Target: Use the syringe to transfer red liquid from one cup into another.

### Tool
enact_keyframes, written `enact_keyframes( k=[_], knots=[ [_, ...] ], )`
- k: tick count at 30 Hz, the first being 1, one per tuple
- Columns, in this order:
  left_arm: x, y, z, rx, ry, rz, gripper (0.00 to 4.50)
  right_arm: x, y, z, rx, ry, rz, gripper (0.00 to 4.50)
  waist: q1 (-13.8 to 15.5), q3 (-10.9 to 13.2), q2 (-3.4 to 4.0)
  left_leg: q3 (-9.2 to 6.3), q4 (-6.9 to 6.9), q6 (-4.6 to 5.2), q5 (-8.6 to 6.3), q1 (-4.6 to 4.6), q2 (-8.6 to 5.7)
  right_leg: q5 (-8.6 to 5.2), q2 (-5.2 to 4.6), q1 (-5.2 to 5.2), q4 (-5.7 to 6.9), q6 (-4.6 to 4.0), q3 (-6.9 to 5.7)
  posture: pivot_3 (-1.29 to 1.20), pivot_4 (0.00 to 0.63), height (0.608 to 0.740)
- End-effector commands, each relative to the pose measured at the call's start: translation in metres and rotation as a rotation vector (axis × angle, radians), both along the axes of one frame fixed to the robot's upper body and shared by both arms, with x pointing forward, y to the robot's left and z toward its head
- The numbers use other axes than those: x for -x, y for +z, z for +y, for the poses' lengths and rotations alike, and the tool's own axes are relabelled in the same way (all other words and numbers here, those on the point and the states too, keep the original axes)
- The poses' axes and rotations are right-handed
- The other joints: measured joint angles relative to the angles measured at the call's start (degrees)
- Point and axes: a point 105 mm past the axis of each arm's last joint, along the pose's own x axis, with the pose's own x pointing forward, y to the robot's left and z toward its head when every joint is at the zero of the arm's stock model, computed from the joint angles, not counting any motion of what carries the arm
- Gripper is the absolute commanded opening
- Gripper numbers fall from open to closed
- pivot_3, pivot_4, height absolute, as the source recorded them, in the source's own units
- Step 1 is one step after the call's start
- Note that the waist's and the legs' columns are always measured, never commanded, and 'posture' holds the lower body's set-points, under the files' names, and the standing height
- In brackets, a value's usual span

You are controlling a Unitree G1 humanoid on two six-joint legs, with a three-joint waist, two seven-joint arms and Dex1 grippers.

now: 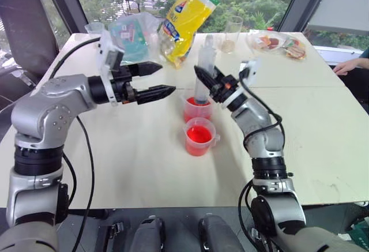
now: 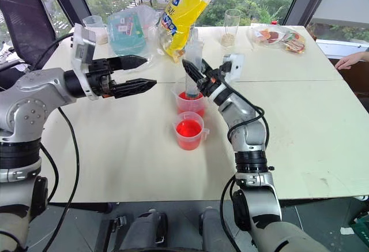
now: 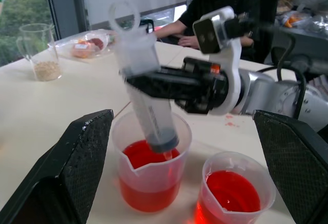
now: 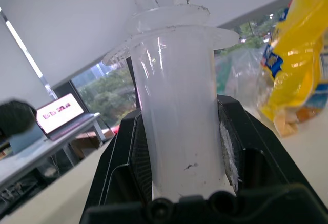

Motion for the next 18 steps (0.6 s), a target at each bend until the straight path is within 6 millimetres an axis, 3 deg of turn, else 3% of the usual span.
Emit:
enact_keyframes(
  k=[1, 8, 18],
  knots=[
    [0.002, 0.015, -0.004, 0.009, -0.015, -0.058, 4.50, 0.005, 0.009, 0.005, 0.013, 0.009, -0.068, 1.39, 0.0, 0.0, 0.00, 0.00, 0.01, -0.01, 0.00, 0.00, 0.00, 0.00, 0.00, 0.00, 0.01, 0.00, 0.00, 0.00, 0.150, 0.740],
    [-0.008, 0.019, -0.010, 0.055, -0.007, -0.060, 4.50, 0.006, -0.005, 0.005, 0.075, 0.006, -0.067, 1.39, 0.0, 0.0, 0.00, 0.00, 0.02, -0.01, 0.01, 0.04, -0.01, 0.00, 0.00, 0.04, 0.03, 0.00, 0.00, 0.00, 0.150, 0.740],
    [-0.029, 0.017, -0.041, 0.102, -0.055, -0.038, 4.50, 0.006, -0.017, 0.009, 0.143, 0.013, -0.074, 1.39, 0.0, 0.0, -0.01, 0.02, 0.02, -0.03, 0.02, 0.24, 0.00, 0.00, 0.04, 0.19, 0.10, 0.00, 0.00, 0.00, 0.150, 0.740]
  ],
)
